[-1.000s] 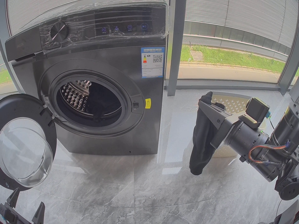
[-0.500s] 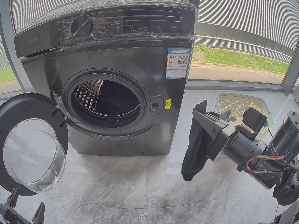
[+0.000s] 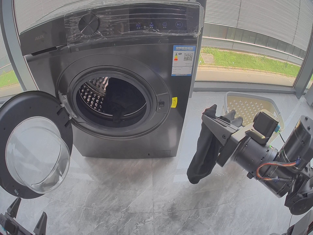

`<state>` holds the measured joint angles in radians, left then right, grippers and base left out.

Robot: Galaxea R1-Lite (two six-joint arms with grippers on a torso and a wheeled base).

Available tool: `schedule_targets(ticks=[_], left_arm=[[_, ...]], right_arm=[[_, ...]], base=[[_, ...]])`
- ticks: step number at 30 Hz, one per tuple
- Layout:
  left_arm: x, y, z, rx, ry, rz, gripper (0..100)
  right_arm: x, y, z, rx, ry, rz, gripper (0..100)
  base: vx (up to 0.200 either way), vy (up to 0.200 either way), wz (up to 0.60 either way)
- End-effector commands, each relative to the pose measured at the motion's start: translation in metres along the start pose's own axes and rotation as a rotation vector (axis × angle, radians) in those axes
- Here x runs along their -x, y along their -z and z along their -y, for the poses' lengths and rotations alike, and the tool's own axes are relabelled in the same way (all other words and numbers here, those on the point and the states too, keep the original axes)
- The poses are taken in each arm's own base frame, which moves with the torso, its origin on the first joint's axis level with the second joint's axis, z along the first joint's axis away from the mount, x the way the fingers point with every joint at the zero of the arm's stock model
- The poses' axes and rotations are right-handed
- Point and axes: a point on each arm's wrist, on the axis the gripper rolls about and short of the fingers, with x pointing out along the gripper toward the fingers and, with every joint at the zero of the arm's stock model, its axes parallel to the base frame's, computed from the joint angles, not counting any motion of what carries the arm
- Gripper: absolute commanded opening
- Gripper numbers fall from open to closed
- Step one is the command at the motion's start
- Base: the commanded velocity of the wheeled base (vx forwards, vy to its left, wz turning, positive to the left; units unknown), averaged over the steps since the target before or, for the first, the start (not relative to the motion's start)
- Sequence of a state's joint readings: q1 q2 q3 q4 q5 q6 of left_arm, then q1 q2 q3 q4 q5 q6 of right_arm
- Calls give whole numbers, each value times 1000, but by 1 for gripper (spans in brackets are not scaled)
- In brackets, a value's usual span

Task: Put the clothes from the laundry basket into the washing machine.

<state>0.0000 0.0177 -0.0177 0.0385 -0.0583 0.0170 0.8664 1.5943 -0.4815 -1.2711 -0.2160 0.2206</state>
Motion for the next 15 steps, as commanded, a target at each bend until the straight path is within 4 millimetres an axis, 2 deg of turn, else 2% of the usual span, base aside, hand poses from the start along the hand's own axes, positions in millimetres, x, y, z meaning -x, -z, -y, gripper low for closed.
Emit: schedule_targets(ticks=[1, 5, 15], left_arm=[[0, 5, 0, 0, 0, 0, 100], [0, 5, 0, 0, 0, 0, 100], [0, 5, 0, 0, 0, 0, 100]], right_arm=[[0, 1, 0, 0, 0, -2, 0], [0, 1, 0, 0, 0, -2, 0], [-2, -2, 0, -2, 3, 10, 0]], base=[[0, 0, 0], [0, 0, 0], [0, 200, 0]])
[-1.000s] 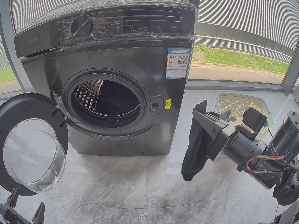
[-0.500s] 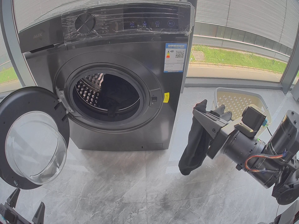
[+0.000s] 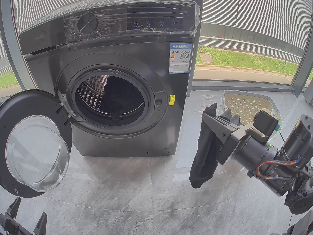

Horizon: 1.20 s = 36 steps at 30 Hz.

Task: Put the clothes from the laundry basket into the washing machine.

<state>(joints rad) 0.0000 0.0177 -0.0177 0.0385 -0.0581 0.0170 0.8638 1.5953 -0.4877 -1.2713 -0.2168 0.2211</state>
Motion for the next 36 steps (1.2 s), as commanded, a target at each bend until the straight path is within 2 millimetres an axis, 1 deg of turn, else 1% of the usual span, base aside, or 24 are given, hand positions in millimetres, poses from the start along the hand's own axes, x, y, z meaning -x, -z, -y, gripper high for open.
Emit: schedule_targets(ticks=[1, 8, 12, 18, 23, 30, 36], left_arm=[[0, 5, 0, 0, 0, 0, 100], [0, 5, 0, 0, 0, 0, 100], [0, 5, 0, 0, 0, 0, 100], [0, 5, 0, 0, 0, 0, 100], [0, 5, 0, 0, 0, 2, 100], [0, 5, 0, 0, 0, 0, 100], [0, 5, 0, 0, 0, 0, 100]], right_arm=[[-1, -1, 0, -2, 0, 4, 0], [-6, 2, 0, -4, 2, -2, 0], [-11, -2, -3, -18, -6, 19, 0], [-11, 2, -1, -15, 2, 4, 0], [-11, 5, 5, -5, 23, -9, 0], [-11, 6, 6, -4, 32, -11, 0], [-18, 3, 18, 3, 89, 5, 0]], base=[[0, 200, 0], [0, 200, 0], [0, 0, 0], [0, 0, 0], [0, 0, 0], [0, 0, 0], [0, 0, 0]])
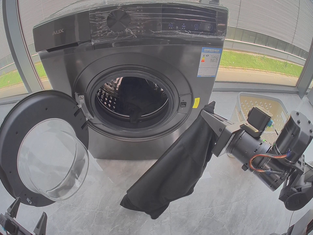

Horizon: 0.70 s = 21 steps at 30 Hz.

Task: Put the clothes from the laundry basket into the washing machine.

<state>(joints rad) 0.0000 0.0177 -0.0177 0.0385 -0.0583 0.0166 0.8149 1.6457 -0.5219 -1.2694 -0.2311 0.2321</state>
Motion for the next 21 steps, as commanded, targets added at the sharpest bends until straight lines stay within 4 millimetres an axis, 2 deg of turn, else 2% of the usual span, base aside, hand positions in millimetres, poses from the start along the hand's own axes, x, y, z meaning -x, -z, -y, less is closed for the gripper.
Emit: schedule_targets(ticks=[1, 7, 12, 21], left_arm=[[0, 5, 0, 0, 0, 0, 100], [0, 5, 0, 0, 0, 0, 100], [0, 5, 0, 0, 0, 0, 100], [0, 5, 0, 0, 0, 0, 100]], right_arm=[[-6, -1, 9, 5, 37, 7, 0], [-15, -9, 11, -1, 40, 46, 0], [-19, -2, 13, 2, 44, 23, 0], [-11, 11, 17, 6, 56, -34, 0]], base=[[0, 0, 0], [0, 0, 0], [0, 0, 0], [0, 0, 0]])
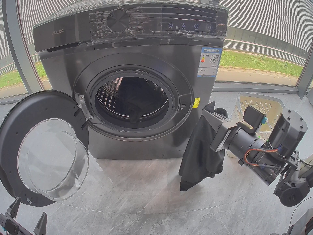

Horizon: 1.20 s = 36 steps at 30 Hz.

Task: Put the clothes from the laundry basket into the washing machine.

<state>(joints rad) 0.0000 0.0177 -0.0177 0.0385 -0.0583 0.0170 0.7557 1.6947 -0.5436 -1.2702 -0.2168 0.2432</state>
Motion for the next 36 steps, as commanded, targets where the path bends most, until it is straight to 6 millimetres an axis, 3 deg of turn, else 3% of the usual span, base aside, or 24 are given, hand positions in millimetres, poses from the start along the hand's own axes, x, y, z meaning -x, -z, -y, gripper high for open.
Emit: schedule_targets(ticks=[1, 8, 17, 36], left_arm=[[0, 5, 0, 0, -2, 0, 100], [0, 5, 0, 0, 0, 0, 100], [0, 5, 0, 0, 0, 0, 100], [0, 5, 0, 2, 0, 0, 100]], right_arm=[[2, 7, 1, 5, 9, -27, 0], [1, 12, 1, 10, 11, -43, 0], [2, 13, 3, 22, 12, -49, 0], [5, 16, 1, 51, 1, -66, 0]], base=[[0, 0, 0], [0, 0, 0], [0, 200, 0], [11, 0, 0]])
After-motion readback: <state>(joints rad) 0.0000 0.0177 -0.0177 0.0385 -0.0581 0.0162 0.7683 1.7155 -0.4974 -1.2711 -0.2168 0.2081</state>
